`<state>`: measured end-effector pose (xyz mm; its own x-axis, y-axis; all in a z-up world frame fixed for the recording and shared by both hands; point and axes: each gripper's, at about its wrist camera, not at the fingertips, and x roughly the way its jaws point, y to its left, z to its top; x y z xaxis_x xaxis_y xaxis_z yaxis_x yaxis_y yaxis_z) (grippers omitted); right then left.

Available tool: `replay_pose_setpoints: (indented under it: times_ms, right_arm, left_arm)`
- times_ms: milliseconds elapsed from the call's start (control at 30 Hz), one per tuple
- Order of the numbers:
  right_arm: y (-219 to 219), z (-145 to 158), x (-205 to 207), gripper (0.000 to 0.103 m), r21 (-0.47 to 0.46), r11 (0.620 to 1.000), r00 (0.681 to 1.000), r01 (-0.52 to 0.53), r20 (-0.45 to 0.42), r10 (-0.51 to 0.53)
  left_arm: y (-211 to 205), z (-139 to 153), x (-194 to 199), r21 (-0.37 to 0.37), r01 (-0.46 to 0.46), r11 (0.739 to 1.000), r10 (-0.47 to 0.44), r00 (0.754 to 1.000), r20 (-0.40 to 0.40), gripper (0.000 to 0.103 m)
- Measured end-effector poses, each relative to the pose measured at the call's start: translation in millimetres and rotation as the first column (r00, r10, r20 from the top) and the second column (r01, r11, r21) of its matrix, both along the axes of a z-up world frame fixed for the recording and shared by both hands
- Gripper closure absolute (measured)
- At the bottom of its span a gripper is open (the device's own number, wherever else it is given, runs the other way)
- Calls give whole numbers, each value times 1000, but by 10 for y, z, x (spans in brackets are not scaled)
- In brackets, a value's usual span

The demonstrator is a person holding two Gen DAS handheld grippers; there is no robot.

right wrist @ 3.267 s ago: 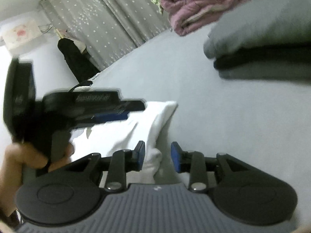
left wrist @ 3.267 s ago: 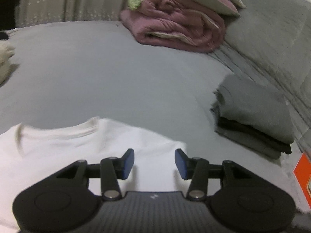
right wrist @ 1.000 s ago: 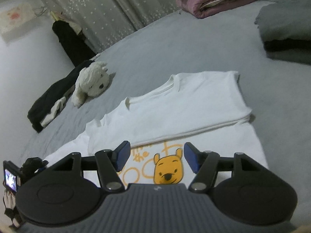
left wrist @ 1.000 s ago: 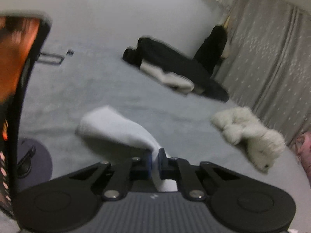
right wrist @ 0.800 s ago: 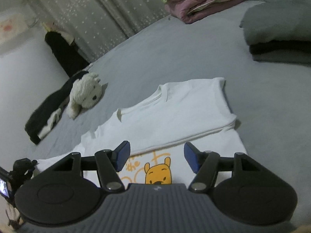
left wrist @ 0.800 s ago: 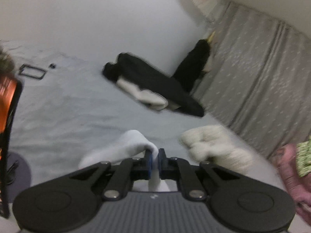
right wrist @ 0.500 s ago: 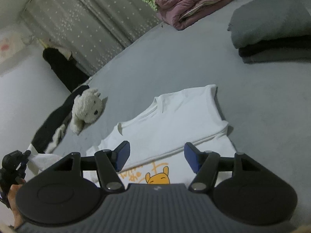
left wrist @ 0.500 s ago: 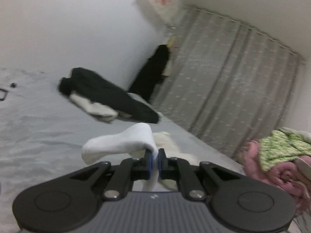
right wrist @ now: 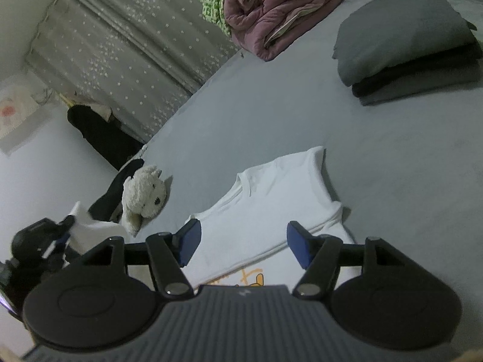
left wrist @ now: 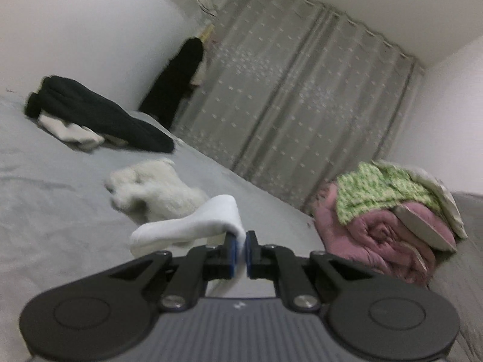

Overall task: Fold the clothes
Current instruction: 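Grasp the sleeve cuff with the left gripper and fold it across the body, then open the left gripper and release the folded sleeve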

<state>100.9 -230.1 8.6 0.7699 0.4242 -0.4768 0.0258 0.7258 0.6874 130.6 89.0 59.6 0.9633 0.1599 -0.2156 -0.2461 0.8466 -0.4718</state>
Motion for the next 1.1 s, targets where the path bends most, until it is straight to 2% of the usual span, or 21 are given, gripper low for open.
replay_pose_setpoints:
  times_ms: [267,500,667,833,967,1100]
  right_arm:
    - [-81,-13,11,35,24,1000,1000,16,-8,-15]
    - [-97,-31,36,35,33,999,1000,20,-14,-19]
    - [-86,-35,38,35,32,999,1000,14,-19,-14]
    - [-87,-40,31,35,29,999,1000,16,-21,-15]
    - [-88,-41,28,35,29,999,1000,18,-24,-18]
    - [-103,-36,19,35,30,999,999,26,-22,-25]
  left_arm:
    - [-447,-428,218,-11,113,994,-113,988,-103,97]
    - [-717,-869,303,-29,229,973,-230,948,-219,97]
    - [-883,-1063,293,-31,313,949,-311,920,-239,97]
    - [-970,-1081,269,-35,368,929,-366,904,-220,96]
    - [-1038,-1090,331,-52,460,886,-458,855,-242,89]
    - [-1136,-1099,314,2,558,830,-540,804,-250,79]
